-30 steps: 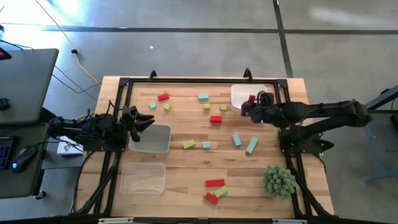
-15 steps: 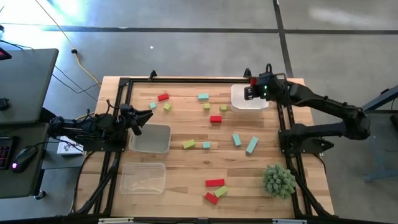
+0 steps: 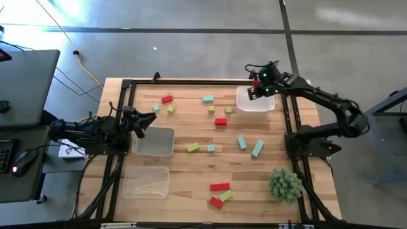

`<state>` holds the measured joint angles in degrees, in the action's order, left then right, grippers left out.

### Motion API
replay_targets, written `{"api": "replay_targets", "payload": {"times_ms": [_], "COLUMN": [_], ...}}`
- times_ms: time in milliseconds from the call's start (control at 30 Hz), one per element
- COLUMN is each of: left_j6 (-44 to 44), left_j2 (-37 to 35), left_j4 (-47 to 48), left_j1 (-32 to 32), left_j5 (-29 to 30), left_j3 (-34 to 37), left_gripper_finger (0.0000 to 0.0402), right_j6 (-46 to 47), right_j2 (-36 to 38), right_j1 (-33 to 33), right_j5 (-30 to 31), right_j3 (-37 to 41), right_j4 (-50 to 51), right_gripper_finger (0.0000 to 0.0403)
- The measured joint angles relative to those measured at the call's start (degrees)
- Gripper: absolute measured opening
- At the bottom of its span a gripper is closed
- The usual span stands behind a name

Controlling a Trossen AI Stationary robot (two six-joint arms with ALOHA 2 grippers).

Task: Sort & place blocks by color
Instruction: Put the red block into the white bin

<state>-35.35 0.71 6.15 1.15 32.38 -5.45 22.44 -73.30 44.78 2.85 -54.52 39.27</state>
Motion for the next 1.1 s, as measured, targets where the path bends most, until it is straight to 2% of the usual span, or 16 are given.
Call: {"api": "replay_targets", "payload": {"times_ms": [333, 733, 900, 1100], "left_j6": [0.0, 0.0, 5.5, 14.9], "left_j2": [0.0, 0.0, 0.0, 0.5], "left_j4": [0.0, -0.3, -5.0, -4.1], "left_j1": [0.0, 0.0, 0.0, 0.0], "left_j5": [0.0, 0.6, 1.4, 5.1], "left_j3": [0.0, 0.0, -0.2, -4.7], "left_gripper_finger": [0.0122, 0.0122, 0.0122, 0.0122], "right_j6": [-0.5, -0.5, 0.1, 2.4], "right_j2": [-13.0, -17.5, -17.5, -17.5], "right_j1": [0.6, 0.6, 0.6, 0.6], "right_j5": [-2.7, -2.4, -2.1, -2.3], "right_j3": [0.0, 0.0, 0.0, 0.0], "right_j4": [0.8, 0.9, 0.8, 0.8], "right_gripper_finger": [0.0078, 0.0082, 0.0112, 0.0158]}}
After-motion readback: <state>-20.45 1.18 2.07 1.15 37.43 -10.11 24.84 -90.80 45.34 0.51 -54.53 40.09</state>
